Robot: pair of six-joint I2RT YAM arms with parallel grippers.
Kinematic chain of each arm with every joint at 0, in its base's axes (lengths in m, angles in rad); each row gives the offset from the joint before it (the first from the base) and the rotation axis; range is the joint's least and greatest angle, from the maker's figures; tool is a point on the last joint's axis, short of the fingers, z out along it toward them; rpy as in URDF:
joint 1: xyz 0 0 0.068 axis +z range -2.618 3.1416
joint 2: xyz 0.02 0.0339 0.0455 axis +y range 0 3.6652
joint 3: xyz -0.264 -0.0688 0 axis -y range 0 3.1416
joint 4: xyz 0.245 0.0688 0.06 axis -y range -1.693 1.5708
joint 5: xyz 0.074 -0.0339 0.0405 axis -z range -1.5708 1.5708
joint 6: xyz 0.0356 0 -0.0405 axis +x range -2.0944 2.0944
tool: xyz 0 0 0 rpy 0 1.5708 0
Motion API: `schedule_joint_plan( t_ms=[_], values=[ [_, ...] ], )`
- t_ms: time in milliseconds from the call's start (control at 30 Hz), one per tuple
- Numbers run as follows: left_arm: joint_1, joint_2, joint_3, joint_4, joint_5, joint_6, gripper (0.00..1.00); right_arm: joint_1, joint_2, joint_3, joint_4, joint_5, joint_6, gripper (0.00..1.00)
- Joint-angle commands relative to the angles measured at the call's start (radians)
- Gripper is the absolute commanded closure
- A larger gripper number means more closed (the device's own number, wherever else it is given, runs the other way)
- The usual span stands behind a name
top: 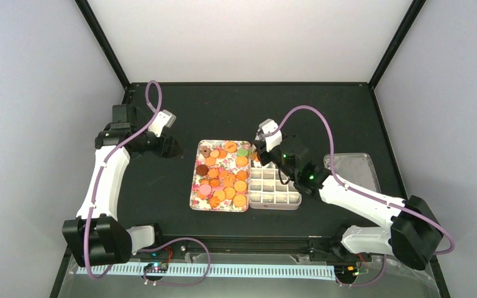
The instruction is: Pack the cookies
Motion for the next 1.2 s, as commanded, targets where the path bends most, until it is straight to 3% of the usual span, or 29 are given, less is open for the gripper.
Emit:
schedule_joint_plan(
  t_ms=[0,133,267,400,700,833,1167],
  values=[
    [0.008,-0.006,0.039,-0.012,0.039,0.005,0.29,-0.004,-0.034,-0.017,0.029,0.015,0.000,0.90],
    [0.008,-0.004,0.040,-0.013,0.035,0.007,0.29,-0.004,-0.040,-0.028,0.027,-0.005,0.006,0.83],
    [0.009,-0.005,0.038,-0.017,0.036,0.008,0.29,-0.005,-0.042,-0.035,0.025,-0.015,0.011,0.68],
    [0.007,-0.007,0.038,-0.018,0.037,0.010,0.29,-0.004,-0.052,-0.029,0.023,-0.027,0.014,0.63],
    [0.007,-0.004,0.036,-0.016,0.039,0.006,0.29,-0.004,-0.062,-0.005,0.010,-0.034,0.019,0.62],
    [0.008,-0.002,0.030,-0.012,0.038,0.007,0.29,-0.004,-0.055,0.022,0.034,-0.060,0.023,0.70],
    [0.008,-0.001,0.036,-0.034,-0.019,0.011,0.29,-0.004,0.073,0.157,0.111,-0.187,0.050,0.72]
  ],
)
